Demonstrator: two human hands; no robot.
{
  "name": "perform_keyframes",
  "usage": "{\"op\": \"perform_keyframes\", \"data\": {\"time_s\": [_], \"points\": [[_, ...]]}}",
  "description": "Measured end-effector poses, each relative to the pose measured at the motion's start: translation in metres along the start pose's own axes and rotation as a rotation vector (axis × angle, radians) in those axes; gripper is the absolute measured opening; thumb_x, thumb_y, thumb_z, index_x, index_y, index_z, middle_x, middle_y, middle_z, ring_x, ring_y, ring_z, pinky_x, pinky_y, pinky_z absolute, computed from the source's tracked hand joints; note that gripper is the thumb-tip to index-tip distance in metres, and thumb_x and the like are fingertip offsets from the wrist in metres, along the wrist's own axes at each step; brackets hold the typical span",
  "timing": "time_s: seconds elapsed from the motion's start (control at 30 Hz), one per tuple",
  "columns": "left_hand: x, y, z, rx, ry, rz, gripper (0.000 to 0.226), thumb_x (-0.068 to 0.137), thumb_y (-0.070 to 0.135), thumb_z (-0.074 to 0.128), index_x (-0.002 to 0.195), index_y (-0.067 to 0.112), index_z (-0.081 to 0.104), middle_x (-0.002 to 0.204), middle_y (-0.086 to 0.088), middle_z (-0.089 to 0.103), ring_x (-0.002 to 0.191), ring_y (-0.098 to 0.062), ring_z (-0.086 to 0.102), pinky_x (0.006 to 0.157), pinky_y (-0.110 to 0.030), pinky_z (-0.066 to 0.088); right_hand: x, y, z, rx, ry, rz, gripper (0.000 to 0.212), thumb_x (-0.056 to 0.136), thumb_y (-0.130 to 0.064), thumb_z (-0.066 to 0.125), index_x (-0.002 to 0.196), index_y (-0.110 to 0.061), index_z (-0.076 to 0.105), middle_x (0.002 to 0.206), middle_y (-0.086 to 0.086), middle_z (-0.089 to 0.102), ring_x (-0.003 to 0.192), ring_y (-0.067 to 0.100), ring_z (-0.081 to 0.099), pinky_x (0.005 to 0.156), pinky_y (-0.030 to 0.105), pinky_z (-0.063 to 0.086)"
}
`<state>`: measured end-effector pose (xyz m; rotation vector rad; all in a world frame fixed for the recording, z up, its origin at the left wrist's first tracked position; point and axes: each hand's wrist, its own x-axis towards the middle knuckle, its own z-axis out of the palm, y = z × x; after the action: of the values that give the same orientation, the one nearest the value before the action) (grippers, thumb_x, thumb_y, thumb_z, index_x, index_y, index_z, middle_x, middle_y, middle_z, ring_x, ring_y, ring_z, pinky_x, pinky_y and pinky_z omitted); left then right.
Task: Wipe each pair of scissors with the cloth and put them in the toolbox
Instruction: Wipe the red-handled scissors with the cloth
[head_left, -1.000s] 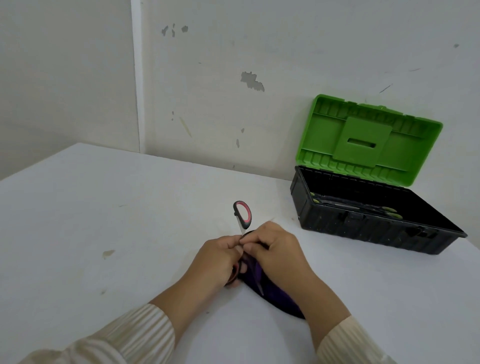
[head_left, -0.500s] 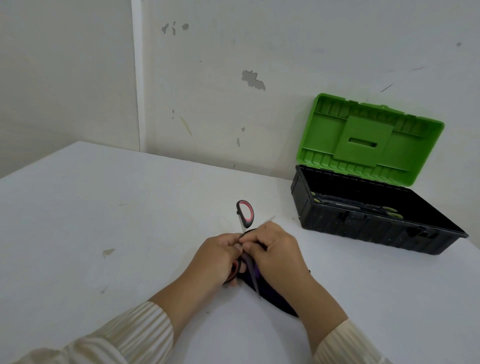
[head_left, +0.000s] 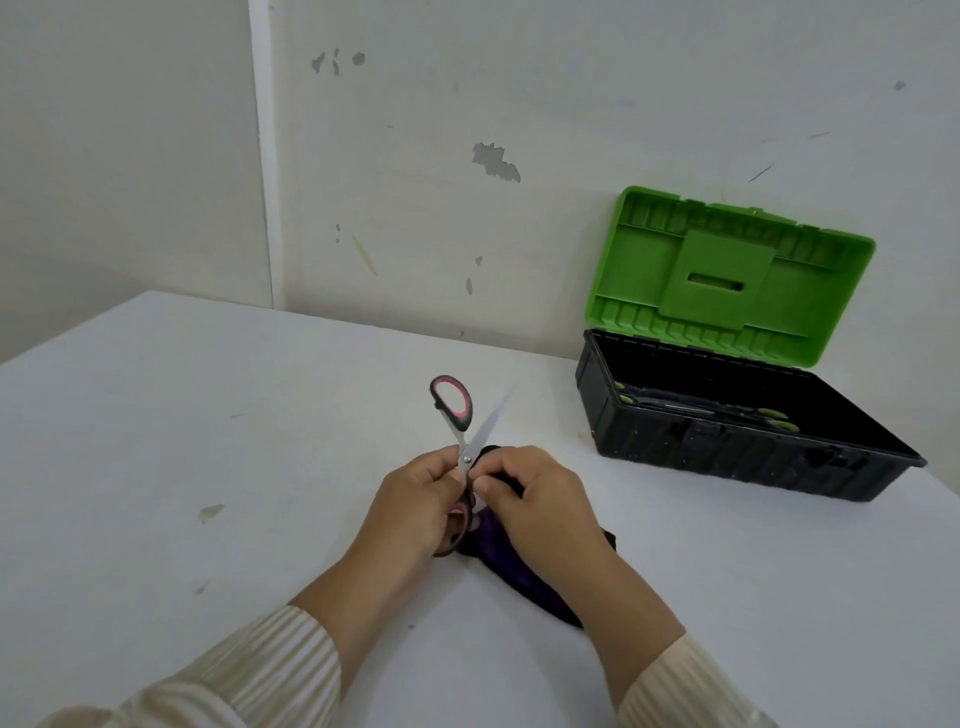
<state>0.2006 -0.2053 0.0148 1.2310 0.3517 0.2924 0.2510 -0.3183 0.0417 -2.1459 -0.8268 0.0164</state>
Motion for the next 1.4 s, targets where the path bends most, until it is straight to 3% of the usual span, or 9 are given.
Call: {"op": "perform_keyframes", "data": {"time_s": [0.2, 0.3, 0.47, 0.67, 0.83, 0.97, 1.13, 1.23, 1.4], "points": [[-0.001, 0.002, 0.001, 0.006, 0.064, 0.031, 0.045, 0.094, 0.006, 0.045, 0.077, 0.032, 0.076, 0.07, -0.013, 0.042, 0.05, -0.017, 0.032, 0.044, -0.019, 0.024, 0.003, -0.004, 0.003, -0.087, -0.042, -0.038, 0.007, 0.088, -0.014, 0.053, 0.088, -0.019, 0.058, 0.086, -0.001, 0.067, 0.078, 0.014, 0.058, 0.068, 0.023, 0.045], [-0.001, 0.004, 0.003, -0.065, 0.085, -0.015, 0.042, 0.095, 0.003, 0.045, 0.079, 0.025, 0.077, 0.072, -0.013, 0.052, 0.059, -0.02, 0.043, 0.052, -0.025, 0.037, 0.002, -0.005, 0.001, -0.068, -0.061, -0.065, 0.008, 0.087, -0.012, 0.053, 0.087, -0.017, 0.058, 0.084, -0.001, 0.067, 0.075, 0.012, 0.057, 0.068, 0.024, 0.046], [0.013, 0.018, -0.02, -0.187, 0.265, -0.01, 0.028, 0.095, 0.001, 0.044, 0.113, 0.007, 0.066, 0.073, -0.012, 0.054, 0.061, -0.02, 0.048, 0.063, -0.03, 0.05, -0.004, 0.0, -0.005, -0.065, -0.111, -0.072, 0.013, 0.085, -0.007, 0.052, 0.081, -0.016, 0.059, 0.076, -0.011, 0.063, 0.068, -0.001, 0.053, 0.059, 0.011, 0.042], [0.01, 0.026, -0.024, -0.18, 0.272, -0.005, 0.022, 0.095, 0.002, 0.048, 0.098, 0.011, 0.067, 0.071, -0.006, 0.06, 0.061, -0.017, 0.056, 0.062, -0.029, 0.053, 0.0, 0.001, -0.022, 0.155, 0.089, 0.015, 0.024, 0.085, -0.012, 0.059, 0.073, -0.032, 0.061, 0.078, -0.013, 0.065, 0.075, -0.002, 0.056, 0.064, 0.003, 0.042], [0.003, 0.015, -0.006, -0.044, 0.154, -0.024, 0.025, 0.093, 0.004, 0.05, 0.089, 0.014, 0.073, 0.069, -0.012, 0.054, 0.066, -0.024, 0.048, 0.068, -0.035, 0.047, -0.003, -0.003, -0.006, 0.14, -0.1, 0.008, 0.014, 0.085, -0.013, 0.061, 0.077, -0.024, 0.065, 0.075, -0.012, 0.064, 0.072, -0.001, 0.056, 0.065, 0.006, 0.044], [0.003, 0.017, -0.007, -0.08, 0.242, -0.031, 0.02, 0.093, 0.003, 0.052, 0.089, 0.01, 0.071, 0.071, -0.011, 0.056, 0.064, -0.024, 0.051, 0.064, -0.033, 0.054, 0.0, -0.001, -0.014, 0.099, -0.144, 0.048, 0.024, 0.084, -0.014, 0.061, 0.07, -0.033, 0.061, 0.074, -0.017, 0.063, 0.073, 0.0, 0.058, 0.064, 0.009, 0.042], [0.009, 0.026, -0.021, -0.275, 0.411, -0.002, 0.019, 0.092, 0.001, 0.053, 0.084, 0.014, 0.064, 0.079, -0.007, 0.062, 0.066, -0.018, 0.056, 0.076, -0.04, 0.055, -0.001, 0.007, -0.029, 0.049, -0.08, 0.08, 0.026, 0.081, -0.012, 0.061, 0.064, -0.032, 0.061, 0.067, -0.016, 0.062, 0.063, 0.001, 0.056, 0.057, 0.01, 0.043], [0.012, 0.028, -0.024, -0.356, 0.415, 0.005, 0.018, 0.092, 0.0, 0.053, 0.088, 0.013, 0.064, 0.08, -0.008, 0.061, 0.062, -0.016, 0.057, 0.069, -0.034, 0.054, 0.0, 0.005, -0.024, -0.034, 0.0, -0.01, 0.014, 0.079, -0.023, 0.065, 0.065, -0.027, 0.063, 0.087, -0.011, 0.054, 0.08, 0.001, 0.053, 0.067, 0.007, 0.039], [0.006, 0.018, -0.009, -0.398, 0.32, -0.033, 0.015, 0.091, 0.002, 0.054, 0.093, 0.013, 0.065, 0.077, -0.006, 0.066, 0.07, -0.023, 0.062, 0.078, -0.038, 0.052, -0.004, -0.006, 0.017, -0.02, -0.01, 0.026, 0.025, 0.082, -0.045, 0.058, 0.069, -0.026, 0.065, 0.08, -0.003, 0.06, 0.075, 0.004, 0.055, 0.066, 0.013, 0.041]]}}
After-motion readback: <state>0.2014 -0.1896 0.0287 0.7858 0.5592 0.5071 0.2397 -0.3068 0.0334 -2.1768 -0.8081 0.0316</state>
